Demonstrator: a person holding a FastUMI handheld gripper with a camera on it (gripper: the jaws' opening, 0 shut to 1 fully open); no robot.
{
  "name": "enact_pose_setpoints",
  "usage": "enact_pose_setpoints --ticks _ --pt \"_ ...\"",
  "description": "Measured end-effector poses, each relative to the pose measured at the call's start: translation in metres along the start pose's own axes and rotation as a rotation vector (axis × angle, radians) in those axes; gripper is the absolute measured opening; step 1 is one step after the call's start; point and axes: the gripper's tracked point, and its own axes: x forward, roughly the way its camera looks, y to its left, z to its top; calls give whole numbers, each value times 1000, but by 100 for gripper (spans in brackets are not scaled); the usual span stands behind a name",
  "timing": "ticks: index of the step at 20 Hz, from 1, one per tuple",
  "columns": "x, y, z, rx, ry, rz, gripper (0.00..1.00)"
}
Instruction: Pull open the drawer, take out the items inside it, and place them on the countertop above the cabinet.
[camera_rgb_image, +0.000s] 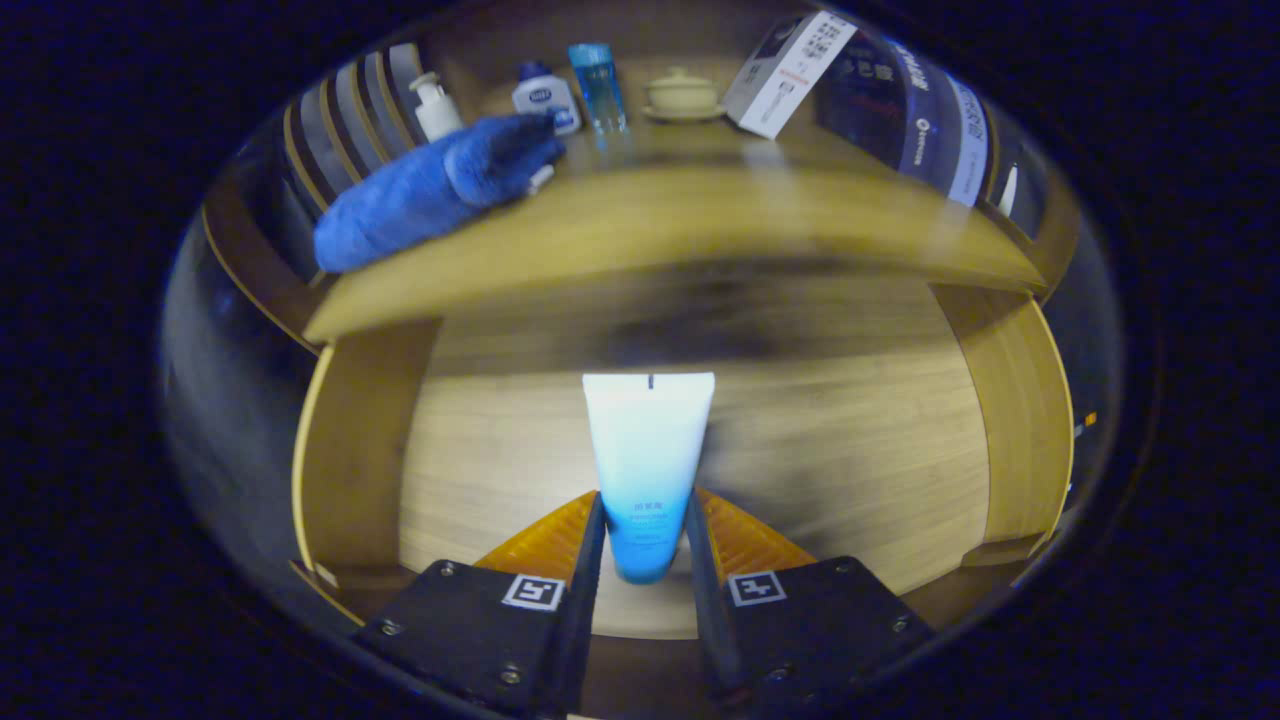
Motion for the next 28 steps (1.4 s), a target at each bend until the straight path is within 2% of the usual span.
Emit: enact_pose_setpoints --ticks 3,10,15,18,21,24,28 --pt "-31 10 22 -1 -167 68 45" --pt "-108 14 68 7 -464 110 45" --pt "-183 10 123 -72 -764 56 45" --pt "-209 16 145 -90 -863 43 45" --pt "-210 16 166 -86 -922 22 44" --pt "-191 9 178 -105 -926 -22 44" --pt "-146 -5 187 -65 -921 -69 44"
